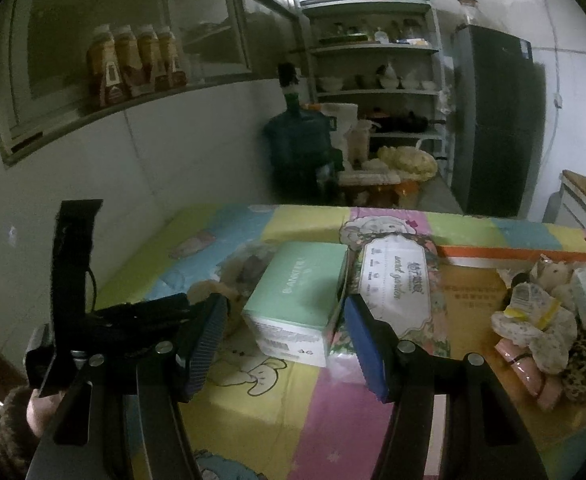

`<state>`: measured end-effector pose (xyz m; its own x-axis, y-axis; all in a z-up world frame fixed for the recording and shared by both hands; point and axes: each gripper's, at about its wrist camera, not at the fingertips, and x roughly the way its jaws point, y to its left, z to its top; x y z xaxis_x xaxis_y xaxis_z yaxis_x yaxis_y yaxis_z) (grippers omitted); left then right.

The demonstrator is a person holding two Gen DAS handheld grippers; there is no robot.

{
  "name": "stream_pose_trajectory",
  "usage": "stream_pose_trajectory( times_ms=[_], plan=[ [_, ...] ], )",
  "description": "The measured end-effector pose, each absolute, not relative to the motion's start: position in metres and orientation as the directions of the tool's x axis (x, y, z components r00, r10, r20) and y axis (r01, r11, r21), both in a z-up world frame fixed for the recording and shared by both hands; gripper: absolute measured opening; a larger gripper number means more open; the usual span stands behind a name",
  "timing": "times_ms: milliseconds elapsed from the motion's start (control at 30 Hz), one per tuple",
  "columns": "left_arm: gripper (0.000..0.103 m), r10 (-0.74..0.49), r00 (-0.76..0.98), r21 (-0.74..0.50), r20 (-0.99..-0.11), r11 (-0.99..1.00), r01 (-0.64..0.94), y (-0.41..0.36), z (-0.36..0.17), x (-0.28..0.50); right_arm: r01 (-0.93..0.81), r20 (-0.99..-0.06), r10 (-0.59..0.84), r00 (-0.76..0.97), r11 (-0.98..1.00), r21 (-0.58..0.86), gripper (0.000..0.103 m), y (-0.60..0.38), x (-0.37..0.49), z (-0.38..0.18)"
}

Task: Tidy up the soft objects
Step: 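Grasp the cream teddy bear with the left tool and lift it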

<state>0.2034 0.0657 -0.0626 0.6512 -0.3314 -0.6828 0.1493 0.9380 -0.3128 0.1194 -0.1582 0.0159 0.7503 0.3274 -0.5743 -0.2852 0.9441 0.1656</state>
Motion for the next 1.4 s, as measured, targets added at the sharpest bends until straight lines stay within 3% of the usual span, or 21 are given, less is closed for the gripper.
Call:
stream_pose_trajectory(
  times_ms=[167,233,500,833,967,1300,1400],
  plan=[
    [0.06,-0.383,0.609,-0.369,-0.695,0.916,0.155,0.064,-0.074,0.212,-0.289,-0.583,0.333,0.741,0.942,0.171,0.063,-0.158,0.125,0.012],
    [0.044,-0.403,0.591,-0.388,-0.699,0.908,0.159,0.064,-0.078,0.214,-0.291,-0.586,0.336,0.737,0.941,0.174,0.063,-0.159,0.126,0.01],
    [0.04,-0.436,0.671,-0.431,-0.6,0.882,0.188,0.078,-0.06,0.197,-0.3,-0.586,0.349,0.732,0.936,0.183,0.063,-0.158,0.13,0.011],
    [0.037,-0.168,0.869,-0.264,-0.465,0.964,0.046,0.132,-0.004,0.161,-0.371,-0.572,0.409,0.711,0.909,0.189,0.063,-0.111,0.145,0.023],
    [0.036,-0.162,0.85,-0.27,-0.502,0.962,0.024,0.151,-0.014,0.165,-0.39,-0.591,0.44,0.676,0.894,0.219,0.063,-0.079,0.165,0.017],
    [0.036,-0.194,0.769,-0.309,-0.609,0.951,-0.005,0.173,-0.05,0.183,-0.311,-0.689,0.304,0.658,0.943,0.119,0.063,-0.023,0.21,-0.021],
    [0.047,-0.194,0.759,-0.309,-0.621,0.951,-0.01,0.176,-0.052,0.191,-0.278,-0.693,0.231,0.683,0.959,0.046,0.067,-0.017,0.214,-0.029]
  ],
)
